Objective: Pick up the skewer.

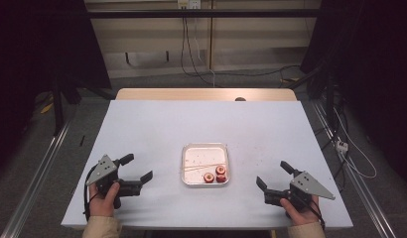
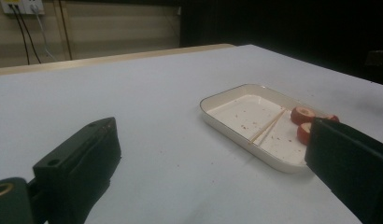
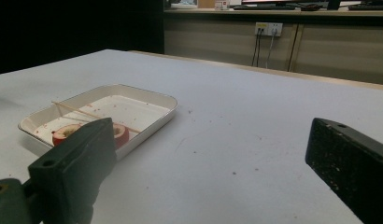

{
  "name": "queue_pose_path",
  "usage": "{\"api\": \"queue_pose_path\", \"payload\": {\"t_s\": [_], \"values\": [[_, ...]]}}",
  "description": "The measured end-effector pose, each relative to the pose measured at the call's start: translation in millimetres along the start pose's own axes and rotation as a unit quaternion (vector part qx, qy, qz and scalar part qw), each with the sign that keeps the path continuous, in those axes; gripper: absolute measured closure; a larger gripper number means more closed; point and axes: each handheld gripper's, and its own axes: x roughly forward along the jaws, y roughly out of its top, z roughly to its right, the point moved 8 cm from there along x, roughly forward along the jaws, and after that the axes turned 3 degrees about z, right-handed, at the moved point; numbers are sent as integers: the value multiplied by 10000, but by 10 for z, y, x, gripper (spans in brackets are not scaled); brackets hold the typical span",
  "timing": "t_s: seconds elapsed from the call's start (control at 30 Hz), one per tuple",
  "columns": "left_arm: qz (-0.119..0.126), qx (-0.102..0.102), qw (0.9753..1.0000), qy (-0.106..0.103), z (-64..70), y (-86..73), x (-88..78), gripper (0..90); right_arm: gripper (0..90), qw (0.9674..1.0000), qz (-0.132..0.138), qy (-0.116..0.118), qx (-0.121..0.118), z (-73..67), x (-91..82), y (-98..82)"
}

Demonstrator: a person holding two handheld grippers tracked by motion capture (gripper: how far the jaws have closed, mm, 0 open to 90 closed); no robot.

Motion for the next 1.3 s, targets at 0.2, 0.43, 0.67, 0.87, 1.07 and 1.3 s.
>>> {"api": "queue_pose_path", "payload": {"t_s": [0.2, 0.43, 0.67, 0.87, 1.07, 1.3], "values": [[114, -31, 9999, -44, 50, 42, 16, 27, 14, 10000, -14, 22, 12, 6, 22, 6], [107, -72, 9998, -137, 103, 93, 91, 26, 15, 10000, 1, 72, 31, -9, 28, 26], [141, -178, 9995, -225, 191, 203, 229, 31, 14, 9999, 41, 86, 59, 8, 31, 52], [-16, -71, 9989, -462, 296, 244, 339, 35, 14, 9999, 45, 93, 92, 8, 39, 60], [-40, -54, 9981, -618, 378, 298, 432, 41, 13, 9998, 78, 139, 146, -7, 32, 73], [-156, 73, 9967, -792, 488, 313, 607, 52, 14, 9998, 81, 143, 125, -17, 12, 87]]}}
